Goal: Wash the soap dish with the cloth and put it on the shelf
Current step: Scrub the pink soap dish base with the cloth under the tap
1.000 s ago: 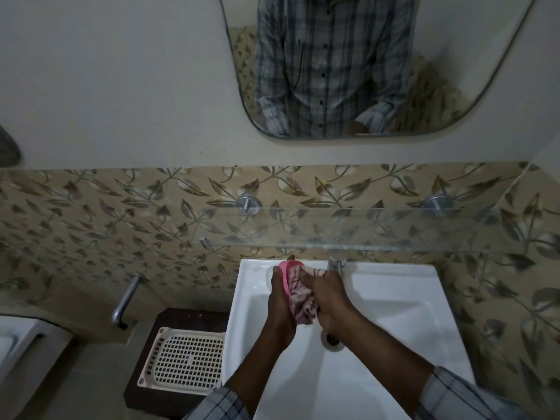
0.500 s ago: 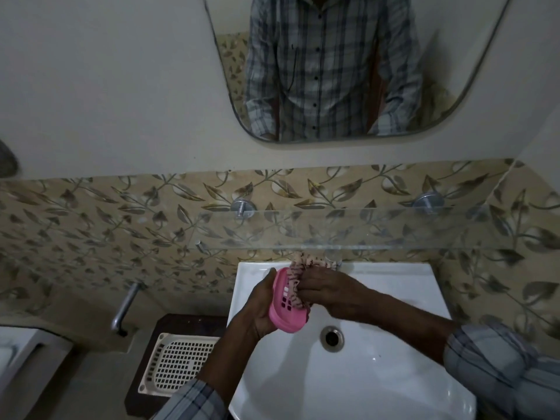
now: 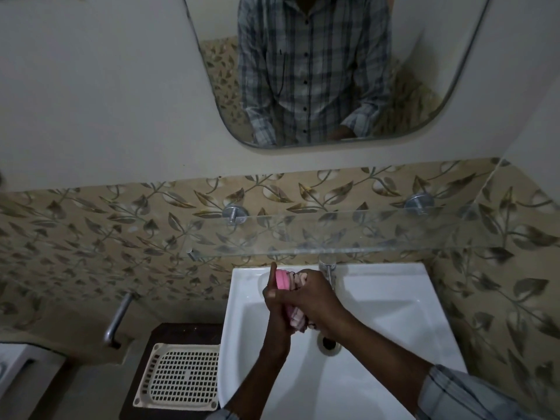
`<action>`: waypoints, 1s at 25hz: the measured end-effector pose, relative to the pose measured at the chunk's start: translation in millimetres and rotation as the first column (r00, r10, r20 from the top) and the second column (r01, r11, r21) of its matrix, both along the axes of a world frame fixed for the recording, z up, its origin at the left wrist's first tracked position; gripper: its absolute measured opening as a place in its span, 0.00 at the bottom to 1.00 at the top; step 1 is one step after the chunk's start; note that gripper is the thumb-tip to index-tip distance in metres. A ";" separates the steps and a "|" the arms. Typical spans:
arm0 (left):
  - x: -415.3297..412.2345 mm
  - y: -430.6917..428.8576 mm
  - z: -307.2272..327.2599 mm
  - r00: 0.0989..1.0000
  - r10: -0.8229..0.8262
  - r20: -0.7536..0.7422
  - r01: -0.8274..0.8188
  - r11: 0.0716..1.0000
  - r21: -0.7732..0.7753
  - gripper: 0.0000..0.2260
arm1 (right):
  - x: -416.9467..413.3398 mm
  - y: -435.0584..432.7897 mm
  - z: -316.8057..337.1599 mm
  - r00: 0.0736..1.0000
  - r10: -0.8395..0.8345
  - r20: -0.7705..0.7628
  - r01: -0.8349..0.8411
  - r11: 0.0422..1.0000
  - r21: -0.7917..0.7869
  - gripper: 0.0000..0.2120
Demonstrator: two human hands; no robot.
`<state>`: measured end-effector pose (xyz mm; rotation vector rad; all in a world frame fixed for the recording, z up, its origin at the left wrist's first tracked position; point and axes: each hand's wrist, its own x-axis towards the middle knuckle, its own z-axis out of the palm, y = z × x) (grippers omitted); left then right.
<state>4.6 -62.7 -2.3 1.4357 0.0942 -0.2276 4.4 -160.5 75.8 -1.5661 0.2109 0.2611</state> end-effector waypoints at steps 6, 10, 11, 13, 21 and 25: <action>9.9 41.2 10.1 0.910 -0.129 -0.393 -0.033 0.925 -0.380 0.28 | -6.0 -31.8 -26.4 0.919 0.144 0.366 0.001 0.930 -0.367 0.13; 29.7 40.4 47.0 0.630 -0.444 -0.637 -0.014 0.814 -0.581 0.37 | -14.4 -41.7 -55.7 0.366 0.775 0.516 0.197 0.477 -0.857 0.26; 30.6 35.0 47.7 0.639 -0.395 -0.660 -0.021 0.849 -0.528 0.32 | -13.8 -42.4 -60.9 0.356 0.789 0.501 0.264 0.429 -0.864 0.26; 27.3 21.1 41.5 0.720 -0.266 -0.641 -0.106 0.871 -0.480 0.30 | -13.7 -34.1 -61.3 0.560 0.695 0.451 0.113 0.475 -0.873 0.23; -7.0 3.1 -0.8 0.982 -0.071 -0.174 0.062 0.996 -0.059 0.30 | 12.9 4.0 -8.4 0.914 -0.272 -0.303 0.368 0.868 0.332 0.09; 10.7 27.6 5.5 0.929 -0.056 -0.366 -0.065 0.949 -0.310 0.32 | -22.9 -2.3 -33.0 0.954 0.275 0.118 -0.236 0.934 -0.266 0.10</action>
